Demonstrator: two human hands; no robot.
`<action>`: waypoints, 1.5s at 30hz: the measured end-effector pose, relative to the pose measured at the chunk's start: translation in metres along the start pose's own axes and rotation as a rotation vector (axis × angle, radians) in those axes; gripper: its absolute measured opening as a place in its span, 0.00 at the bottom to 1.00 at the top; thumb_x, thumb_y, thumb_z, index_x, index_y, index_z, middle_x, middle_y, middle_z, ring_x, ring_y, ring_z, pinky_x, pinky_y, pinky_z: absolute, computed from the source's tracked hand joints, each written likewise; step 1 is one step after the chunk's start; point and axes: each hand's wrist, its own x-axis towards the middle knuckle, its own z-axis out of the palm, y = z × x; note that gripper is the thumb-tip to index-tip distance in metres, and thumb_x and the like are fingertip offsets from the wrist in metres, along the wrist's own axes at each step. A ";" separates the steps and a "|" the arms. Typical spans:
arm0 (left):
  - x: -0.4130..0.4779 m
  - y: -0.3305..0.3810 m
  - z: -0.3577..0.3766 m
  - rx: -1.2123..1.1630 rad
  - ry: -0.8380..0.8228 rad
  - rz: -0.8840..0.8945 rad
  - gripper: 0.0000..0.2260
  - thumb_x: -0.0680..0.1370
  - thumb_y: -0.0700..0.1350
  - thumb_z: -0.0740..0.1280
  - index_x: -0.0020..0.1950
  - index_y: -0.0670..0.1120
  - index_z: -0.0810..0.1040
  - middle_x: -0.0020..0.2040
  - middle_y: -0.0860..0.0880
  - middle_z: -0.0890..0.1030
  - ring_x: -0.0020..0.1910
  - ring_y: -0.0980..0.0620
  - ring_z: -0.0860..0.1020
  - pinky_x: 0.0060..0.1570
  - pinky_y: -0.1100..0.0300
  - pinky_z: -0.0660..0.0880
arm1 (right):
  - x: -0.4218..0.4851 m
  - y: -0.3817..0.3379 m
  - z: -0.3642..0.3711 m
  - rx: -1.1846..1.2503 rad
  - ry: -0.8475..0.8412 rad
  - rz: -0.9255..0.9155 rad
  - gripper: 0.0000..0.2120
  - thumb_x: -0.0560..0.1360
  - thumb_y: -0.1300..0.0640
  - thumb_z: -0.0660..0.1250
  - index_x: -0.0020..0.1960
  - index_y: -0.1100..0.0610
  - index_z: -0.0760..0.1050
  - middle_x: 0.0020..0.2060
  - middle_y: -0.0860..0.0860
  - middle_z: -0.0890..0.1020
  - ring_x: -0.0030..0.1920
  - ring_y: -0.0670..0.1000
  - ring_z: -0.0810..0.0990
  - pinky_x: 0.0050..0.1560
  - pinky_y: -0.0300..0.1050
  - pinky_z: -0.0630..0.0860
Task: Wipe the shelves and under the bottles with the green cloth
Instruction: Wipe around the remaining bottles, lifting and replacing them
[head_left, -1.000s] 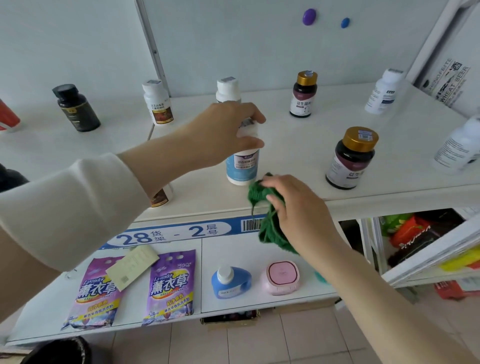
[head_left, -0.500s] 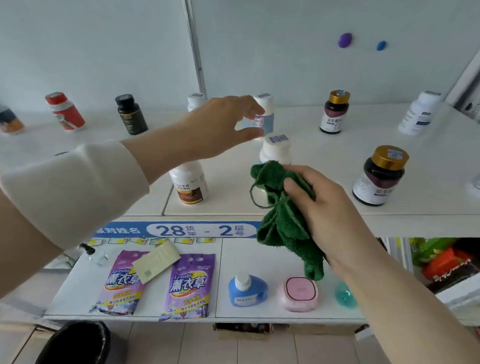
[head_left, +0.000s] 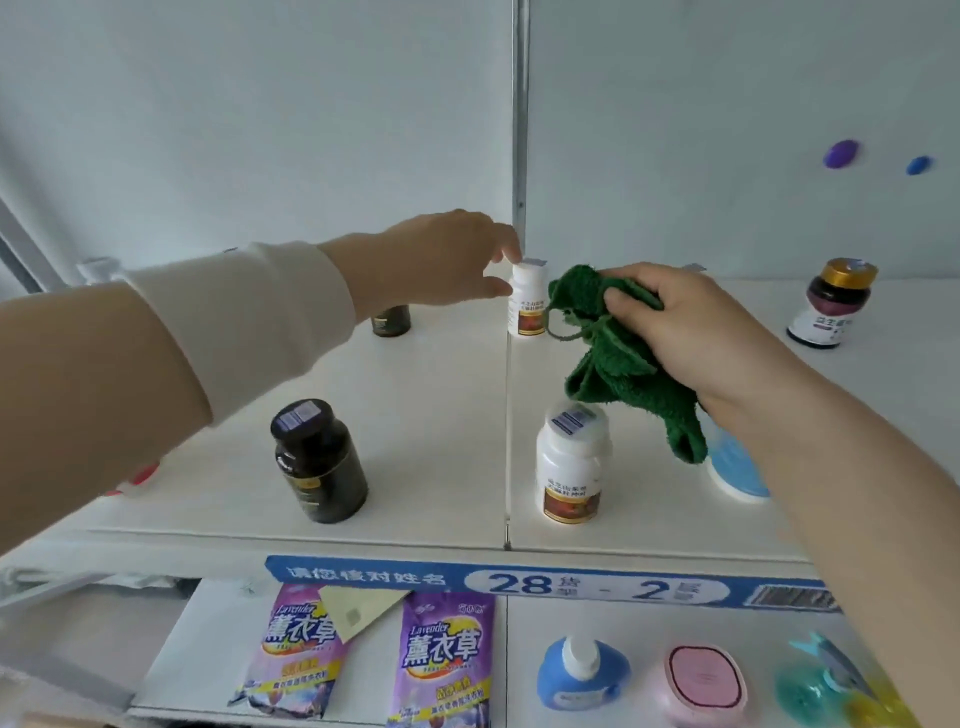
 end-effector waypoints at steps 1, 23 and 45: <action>0.009 -0.007 0.004 0.020 -0.023 0.021 0.19 0.78 0.52 0.61 0.68 0.50 0.67 0.64 0.48 0.73 0.62 0.48 0.72 0.62 0.53 0.68 | 0.013 0.003 0.006 -0.058 -0.018 0.021 0.11 0.78 0.55 0.58 0.58 0.49 0.75 0.54 0.50 0.80 0.55 0.52 0.78 0.58 0.50 0.75; 0.118 -0.044 0.034 -0.224 0.008 0.178 0.14 0.78 0.45 0.62 0.64 0.49 0.70 0.62 0.43 0.73 0.59 0.44 0.73 0.52 0.55 0.69 | 0.107 0.080 0.073 -0.519 -0.357 -0.138 0.23 0.77 0.62 0.60 0.70 0.49 0.63 0.69 0.39 0.63 0.71 0.39 0.56 0.67 0.31 0.47; 0.100 -0.077 0.028 -0.133 0.011 0.136 0.15 0.78 0.48 0.61 0.64 0.54 0.69 0.59 0.44 0.72 0.50 0.50 0.65 0.48 0.55 0.63 | 0.068 0.083 0.065 -0.698 -0.810 -0.557 0.23 0.75 0.52 0.45 0.70 0.45 0.56 0.72 0.42 0.55 0.74 0.41 0.47 0.72 0.32 0.41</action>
